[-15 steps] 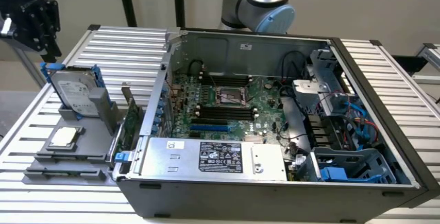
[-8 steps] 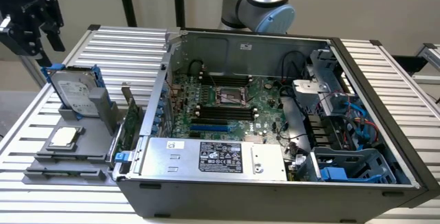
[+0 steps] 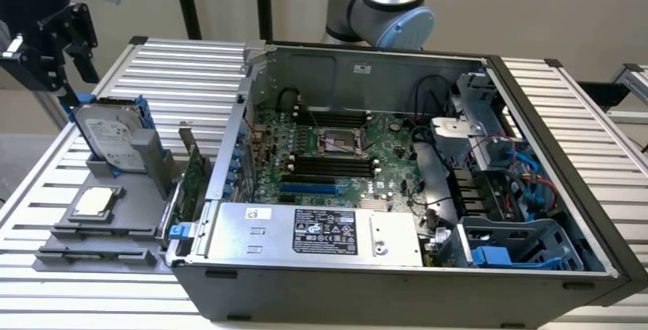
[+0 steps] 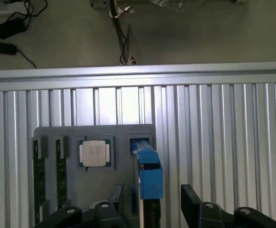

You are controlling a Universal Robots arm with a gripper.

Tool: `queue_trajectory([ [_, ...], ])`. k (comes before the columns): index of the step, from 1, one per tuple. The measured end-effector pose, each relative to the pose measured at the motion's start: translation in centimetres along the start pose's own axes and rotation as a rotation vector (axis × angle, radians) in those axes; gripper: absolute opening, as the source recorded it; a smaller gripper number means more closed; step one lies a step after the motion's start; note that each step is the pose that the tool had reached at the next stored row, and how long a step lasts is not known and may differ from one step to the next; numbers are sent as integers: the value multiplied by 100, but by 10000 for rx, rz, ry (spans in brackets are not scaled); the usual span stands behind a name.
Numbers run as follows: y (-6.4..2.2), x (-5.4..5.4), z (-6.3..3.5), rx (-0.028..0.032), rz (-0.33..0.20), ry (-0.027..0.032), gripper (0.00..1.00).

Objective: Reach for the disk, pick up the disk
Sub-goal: 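Pick up the disk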

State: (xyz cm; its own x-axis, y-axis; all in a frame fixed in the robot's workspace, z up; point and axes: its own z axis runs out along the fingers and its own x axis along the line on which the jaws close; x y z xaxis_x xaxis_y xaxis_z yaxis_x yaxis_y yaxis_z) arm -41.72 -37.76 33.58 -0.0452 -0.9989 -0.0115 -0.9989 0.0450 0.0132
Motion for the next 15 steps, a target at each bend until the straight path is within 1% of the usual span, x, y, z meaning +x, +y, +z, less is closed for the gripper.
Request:
queue_trajectory([
  [7, 34, 3, 127, 0, 0, 0, 60],
  [15, 38, 5, 273, 0, 0, 0, 60],
])
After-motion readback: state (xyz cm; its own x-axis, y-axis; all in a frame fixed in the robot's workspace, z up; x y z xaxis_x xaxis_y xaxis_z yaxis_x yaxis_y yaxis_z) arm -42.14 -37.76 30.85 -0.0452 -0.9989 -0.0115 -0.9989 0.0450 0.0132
